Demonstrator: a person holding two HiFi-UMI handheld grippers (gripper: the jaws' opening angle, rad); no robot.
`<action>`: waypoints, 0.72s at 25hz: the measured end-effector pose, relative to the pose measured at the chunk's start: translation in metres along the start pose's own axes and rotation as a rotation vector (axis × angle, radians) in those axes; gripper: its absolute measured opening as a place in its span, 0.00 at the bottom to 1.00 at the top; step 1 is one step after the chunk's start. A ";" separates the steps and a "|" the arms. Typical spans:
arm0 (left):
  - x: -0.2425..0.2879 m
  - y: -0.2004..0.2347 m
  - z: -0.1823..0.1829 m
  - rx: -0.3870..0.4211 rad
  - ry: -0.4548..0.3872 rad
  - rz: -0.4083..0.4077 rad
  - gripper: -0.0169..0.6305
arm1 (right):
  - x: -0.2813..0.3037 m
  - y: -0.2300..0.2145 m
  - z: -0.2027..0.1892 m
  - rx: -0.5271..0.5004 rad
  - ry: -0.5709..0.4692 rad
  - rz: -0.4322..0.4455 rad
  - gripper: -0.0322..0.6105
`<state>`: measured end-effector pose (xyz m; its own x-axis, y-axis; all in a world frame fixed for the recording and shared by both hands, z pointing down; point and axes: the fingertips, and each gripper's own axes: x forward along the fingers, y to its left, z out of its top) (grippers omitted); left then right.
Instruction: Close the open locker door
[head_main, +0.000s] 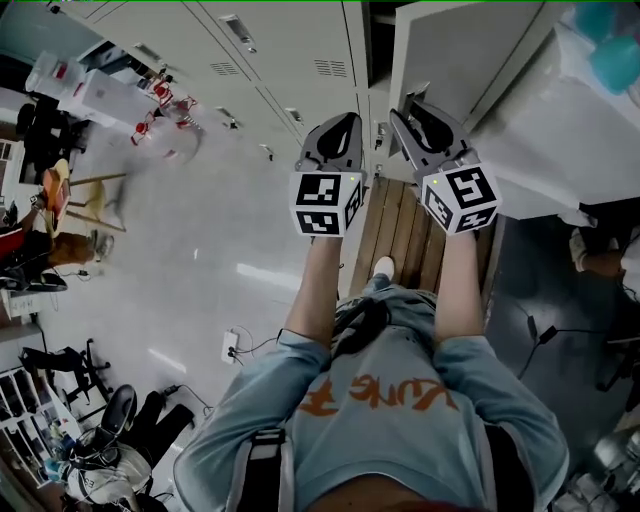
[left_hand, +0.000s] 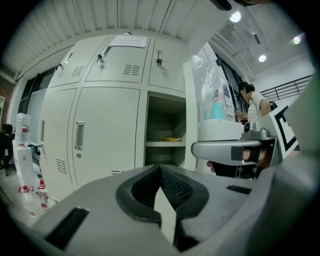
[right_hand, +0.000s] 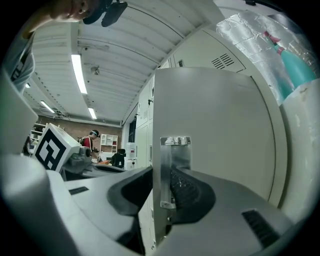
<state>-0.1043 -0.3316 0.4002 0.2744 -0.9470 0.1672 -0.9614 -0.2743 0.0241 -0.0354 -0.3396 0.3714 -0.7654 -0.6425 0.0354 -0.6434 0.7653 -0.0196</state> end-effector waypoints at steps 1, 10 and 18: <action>0.000 0.003 0.001 0.000 0.001 0.008 0.05 | 0.003 0.000 0.000 0.002 0.002 0.003 0.24; -0.006 0.018 0.013 0.024 -0.013 0.055 0.05 | 0.025 -0.002 0.000 0.005 -0.006 0.014 0.22; 0.002 0.020 0.023 0.041 -0.032 0.057 0.05 | 0.044 -0.006 0.000 -0.012 0.002 -0.001 0.22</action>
<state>-0.1228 -0.3424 0.3787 0.2207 -0.9659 0.1357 -0.9738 -0.2260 -0.0251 -0.0651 -0.3729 0.3731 -0.7648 -0.6432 0.0371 -0.6438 0.7652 -0.0072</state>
